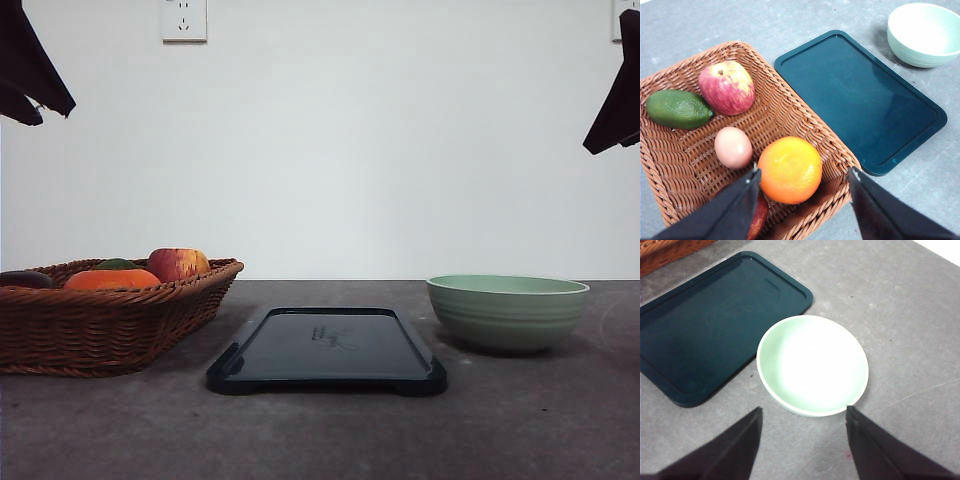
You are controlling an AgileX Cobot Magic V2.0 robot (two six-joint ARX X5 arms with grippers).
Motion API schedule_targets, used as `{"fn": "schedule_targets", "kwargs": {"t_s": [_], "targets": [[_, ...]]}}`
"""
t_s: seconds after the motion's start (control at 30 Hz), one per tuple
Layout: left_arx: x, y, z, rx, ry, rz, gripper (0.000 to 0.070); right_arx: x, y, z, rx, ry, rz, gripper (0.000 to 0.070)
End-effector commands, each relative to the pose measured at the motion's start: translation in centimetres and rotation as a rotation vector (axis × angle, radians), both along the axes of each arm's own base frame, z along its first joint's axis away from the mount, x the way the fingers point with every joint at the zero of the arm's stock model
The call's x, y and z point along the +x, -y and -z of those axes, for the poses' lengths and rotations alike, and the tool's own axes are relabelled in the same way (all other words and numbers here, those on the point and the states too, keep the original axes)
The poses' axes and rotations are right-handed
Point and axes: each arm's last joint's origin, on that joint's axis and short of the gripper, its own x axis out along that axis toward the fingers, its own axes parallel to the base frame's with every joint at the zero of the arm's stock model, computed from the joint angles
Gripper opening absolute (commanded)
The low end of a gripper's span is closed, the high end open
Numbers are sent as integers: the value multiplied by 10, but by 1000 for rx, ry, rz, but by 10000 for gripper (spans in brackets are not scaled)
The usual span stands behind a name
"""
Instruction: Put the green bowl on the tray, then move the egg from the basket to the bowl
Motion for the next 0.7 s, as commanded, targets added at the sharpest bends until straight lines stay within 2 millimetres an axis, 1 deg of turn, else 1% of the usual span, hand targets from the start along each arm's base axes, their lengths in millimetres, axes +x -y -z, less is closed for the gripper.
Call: {"fn": "schedule_targets", "kwargs": {"t_s": [0.0, 0.17, 0.27, 0.37, 0.57, 0.67], "targets": [[2, 1, -6, -5, 28, 9, 368, 2, -1, -6, 55, -4, 51, 344], [3, 1, -8, -45, 21, -31, 368, 3, 1, -7, 172, -69, 204, 342], [4, 2, -10, -93, 18, -62, 367, 6, 2, -9, 239, -151, 289, 336], [5, 2, -11, -130, 10, -85, 367, 12, 2, -14, 264, -232, 339, 336], [5, 2, -11, -153, -3, -101, 367, 35, -1, -26, 255, -344, 398, 336], [5, 2, -11, -153, -4, -101, 367, 53, -2, -30, 238, -385, 418, 336]]}}
